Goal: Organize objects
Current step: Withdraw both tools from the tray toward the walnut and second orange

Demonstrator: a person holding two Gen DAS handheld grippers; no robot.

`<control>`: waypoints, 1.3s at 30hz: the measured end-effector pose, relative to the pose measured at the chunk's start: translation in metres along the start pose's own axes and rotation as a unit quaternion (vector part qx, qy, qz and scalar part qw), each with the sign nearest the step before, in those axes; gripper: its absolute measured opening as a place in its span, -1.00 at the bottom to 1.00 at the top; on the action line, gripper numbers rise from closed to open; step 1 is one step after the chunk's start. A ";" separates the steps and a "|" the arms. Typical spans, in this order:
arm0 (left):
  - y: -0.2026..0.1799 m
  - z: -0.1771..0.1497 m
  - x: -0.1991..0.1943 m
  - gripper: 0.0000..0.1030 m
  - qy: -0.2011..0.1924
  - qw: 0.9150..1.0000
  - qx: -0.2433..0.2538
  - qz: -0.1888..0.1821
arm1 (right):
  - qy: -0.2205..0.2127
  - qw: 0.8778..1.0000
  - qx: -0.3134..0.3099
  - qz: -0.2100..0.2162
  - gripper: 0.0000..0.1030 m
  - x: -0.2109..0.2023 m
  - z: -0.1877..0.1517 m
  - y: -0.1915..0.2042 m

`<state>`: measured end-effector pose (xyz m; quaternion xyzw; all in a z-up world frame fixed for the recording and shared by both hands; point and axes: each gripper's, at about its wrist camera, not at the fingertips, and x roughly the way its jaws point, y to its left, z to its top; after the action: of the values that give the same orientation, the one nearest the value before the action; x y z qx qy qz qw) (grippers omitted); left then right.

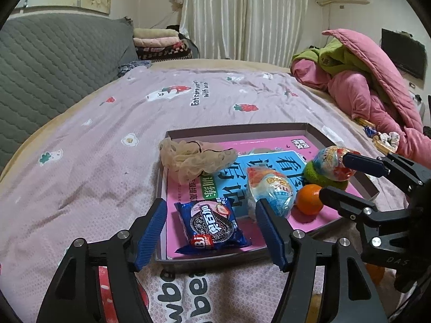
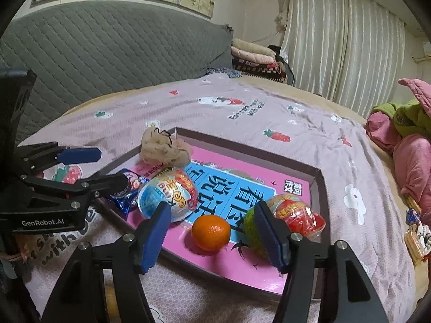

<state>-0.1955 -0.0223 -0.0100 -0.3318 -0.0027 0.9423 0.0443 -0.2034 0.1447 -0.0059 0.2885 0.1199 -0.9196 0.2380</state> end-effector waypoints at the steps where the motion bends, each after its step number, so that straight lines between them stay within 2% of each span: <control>1: 0.000 0.000 -0.001 0.36 -0.001 1.000 0.000 -0.002 | -0.004 1.000 0.001 0.001 0.27 -0.003 0.000 0.000; 5: -0.003 -0.002 -0.009 0.36 -0.009 1.000 0.002 -0.010 | -0.026 1.000 0.002 -0.001 0.38 -0.017 0.001 -0.001; 9: -0.008 -0.005 -0.017 0.36 -0.015 1.000 0.009 -0.018 | -0.044 0.999 0.008 0.002 0.39 -0.033 -0.002 -0.004; 20: -0.024 -0.021 -0.032 0.36 -0.023 0.999 0.032 -0.034 | -0.056 0.998 0.010 -0.003 0.41 -0.061 -0.017 -0.009; 28: -0.036 -0.040 -0.035 0.36 -0.010 0.996 0.059 -0.062 | -0.040 0.999 0.011 0.010 0.42 -0.067 -0.031 -0.010; 39: -0.049 -0.062 -0.040 0.36 0.009 0.994 0.068 -0.086 | -0.013 0.999 -0.017 0.026 0.41 -0.070 -0.051 -0.002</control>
<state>-0.1219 0.0216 -0.0318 -0.3346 0.0328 0.9301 0.1477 -0.1298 0.1901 -0.0063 0.2757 0.1246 -0.9145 0.2685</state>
